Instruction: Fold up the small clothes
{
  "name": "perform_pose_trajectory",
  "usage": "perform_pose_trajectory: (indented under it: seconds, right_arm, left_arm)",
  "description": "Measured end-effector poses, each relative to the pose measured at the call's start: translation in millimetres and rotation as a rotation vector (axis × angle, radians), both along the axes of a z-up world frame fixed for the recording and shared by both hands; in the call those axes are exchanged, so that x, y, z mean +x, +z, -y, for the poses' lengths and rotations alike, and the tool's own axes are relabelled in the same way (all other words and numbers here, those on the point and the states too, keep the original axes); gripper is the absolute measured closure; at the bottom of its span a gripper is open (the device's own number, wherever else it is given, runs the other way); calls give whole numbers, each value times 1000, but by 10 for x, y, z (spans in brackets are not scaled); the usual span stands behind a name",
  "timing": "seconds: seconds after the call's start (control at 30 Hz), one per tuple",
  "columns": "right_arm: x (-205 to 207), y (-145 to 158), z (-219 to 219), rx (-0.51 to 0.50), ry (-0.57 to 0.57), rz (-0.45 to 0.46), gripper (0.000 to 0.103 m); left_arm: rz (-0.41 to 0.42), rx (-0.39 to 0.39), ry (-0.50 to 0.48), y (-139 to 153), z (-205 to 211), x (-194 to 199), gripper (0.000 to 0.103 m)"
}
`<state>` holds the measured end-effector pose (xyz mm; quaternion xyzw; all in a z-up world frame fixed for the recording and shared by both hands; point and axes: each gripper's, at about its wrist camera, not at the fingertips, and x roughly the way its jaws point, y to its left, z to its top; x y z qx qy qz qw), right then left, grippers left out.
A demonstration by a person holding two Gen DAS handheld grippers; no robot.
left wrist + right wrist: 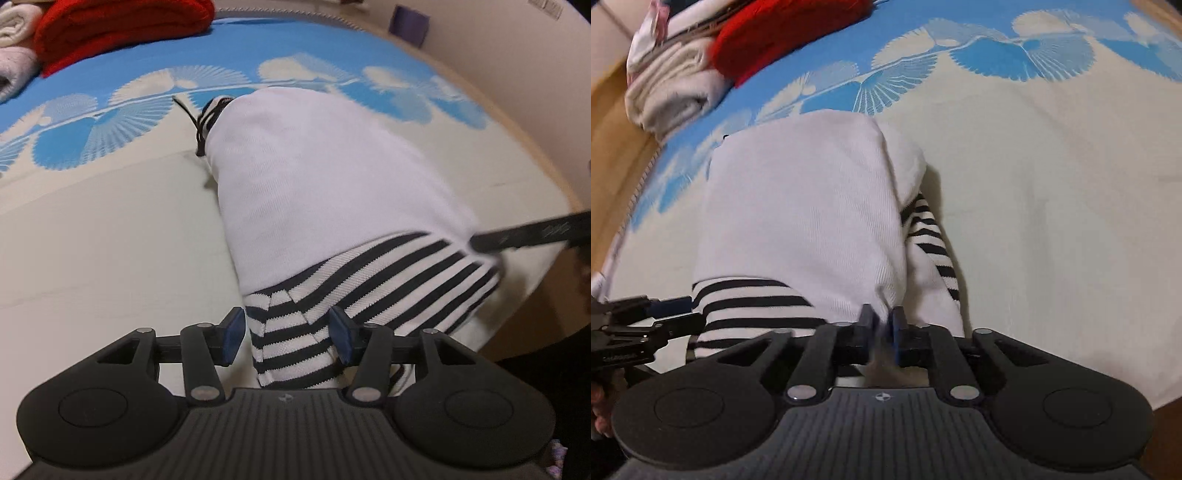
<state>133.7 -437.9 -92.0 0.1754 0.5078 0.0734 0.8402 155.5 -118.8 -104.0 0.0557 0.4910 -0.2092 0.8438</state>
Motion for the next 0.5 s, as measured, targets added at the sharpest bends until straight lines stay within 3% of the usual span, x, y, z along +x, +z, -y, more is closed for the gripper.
perform_pose_trajectory:
  seconds: [0.03, 0.1, 0.13, 0.2, 0.27, 0.33, 0.37, 0.5]
  right_arm:
    - [-2, 56, 18, 3, -9, 26, 70]
    - [-35, 197, 14, 23, -27, 105, 64]
    - [-50, 241, 11, 38, -23, 135, 55]
    - [-66, 243, -48, 52, 41, 152, 51]
    - [-10, 103, -152, -29, 95, 73, 51]
    - [35, -130, -230, -120, 135, -61, 52]
    - [52, -163, -236, -120, 135, -87, 52]
    - [58, -107, -222, -96, 130, -58, 68]
  left_arm:
    - [-2, -1, 9, -8, -11, 13, 47]
    - [-12, -5, 19, -27, -14, 29, 47]
    - [-13, -6, 19, -40, -15, 22, 47]
    - [-10, 1, 12, -47, -3, 17, 47]
    - [-13, 5, 14, -64, 14, 36, 47]
    - [-28, -7, 18, -71, 7, 52, 43]
    - [-36, -17, 22, -59, -1, 53, 41]
    - [-74, -143, 39, 96, -156, 75, 41]
